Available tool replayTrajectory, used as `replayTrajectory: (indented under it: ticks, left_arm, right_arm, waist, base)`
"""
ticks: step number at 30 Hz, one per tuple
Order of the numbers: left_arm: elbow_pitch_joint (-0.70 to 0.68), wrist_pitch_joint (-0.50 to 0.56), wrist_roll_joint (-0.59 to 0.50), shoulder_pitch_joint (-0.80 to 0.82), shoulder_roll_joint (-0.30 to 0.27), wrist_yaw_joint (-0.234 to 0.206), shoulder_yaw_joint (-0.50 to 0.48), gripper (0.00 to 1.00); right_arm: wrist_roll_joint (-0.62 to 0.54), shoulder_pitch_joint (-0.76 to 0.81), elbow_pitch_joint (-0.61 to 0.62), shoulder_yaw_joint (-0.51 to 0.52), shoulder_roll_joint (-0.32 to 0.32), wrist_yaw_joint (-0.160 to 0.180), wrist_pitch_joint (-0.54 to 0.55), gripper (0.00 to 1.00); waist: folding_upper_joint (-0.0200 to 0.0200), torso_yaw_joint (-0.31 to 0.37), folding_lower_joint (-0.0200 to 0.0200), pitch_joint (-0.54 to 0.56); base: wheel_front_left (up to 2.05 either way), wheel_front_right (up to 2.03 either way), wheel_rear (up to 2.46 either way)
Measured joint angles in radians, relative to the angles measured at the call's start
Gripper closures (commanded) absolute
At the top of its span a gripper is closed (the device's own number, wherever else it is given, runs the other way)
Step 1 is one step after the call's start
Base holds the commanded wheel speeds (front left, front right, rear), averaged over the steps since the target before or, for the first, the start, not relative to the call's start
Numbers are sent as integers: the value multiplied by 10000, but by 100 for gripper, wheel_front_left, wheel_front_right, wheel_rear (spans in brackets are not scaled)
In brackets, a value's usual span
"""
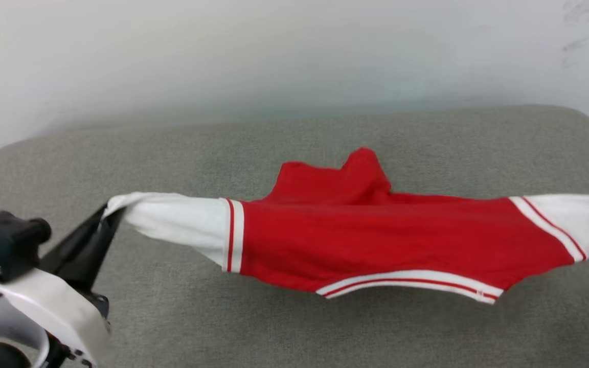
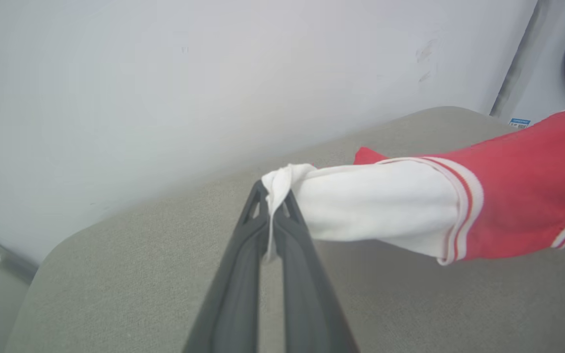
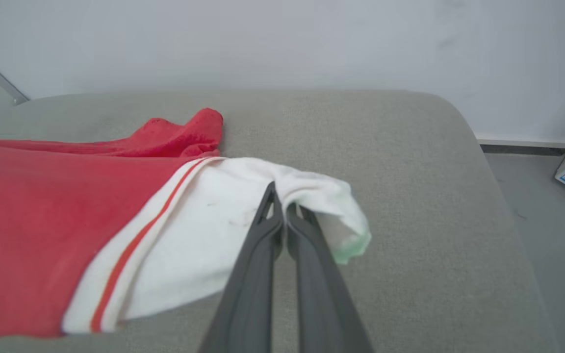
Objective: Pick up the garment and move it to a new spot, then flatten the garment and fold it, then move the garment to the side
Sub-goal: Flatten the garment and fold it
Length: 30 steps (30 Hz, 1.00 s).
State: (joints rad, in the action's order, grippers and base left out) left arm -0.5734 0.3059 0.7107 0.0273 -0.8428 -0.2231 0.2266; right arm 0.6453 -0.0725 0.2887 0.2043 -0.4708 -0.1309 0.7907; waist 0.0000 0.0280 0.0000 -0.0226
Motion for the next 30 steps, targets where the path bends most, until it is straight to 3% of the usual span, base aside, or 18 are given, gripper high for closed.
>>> replayTrajectory:
  ticks: [7,15,21,30]
  left_arm:
    - [-541,541,401,737,-671,-67,-936,100]
    - [-840,871,662,2154,-972,-324,-1772,100]
    - [-378,894,769,3935,-834,-313,-1718,100]
    - [1515,1049,560,7840,-353,360,-773,100]
  right_arm:
    - [-61,-1245,844,15,-67,0,-159,100]
    - [-343,-2900,1208,-238,-456,0,-727,100]
    - [-591,-4358,673,-391,-731,0,-1574,100]
    - [-934,-7045,-606,-1367,-1346,0,-2734,100]
  waist:
    - [0,239,0,110]
    - [0,346,0,-238]
    - [0,348,0,-848]
    - [0,254,2,-2272]
  base:
    - [0,0,0]
    - [0,0,0]
    - [0,0,0]
    - [0,0,0]
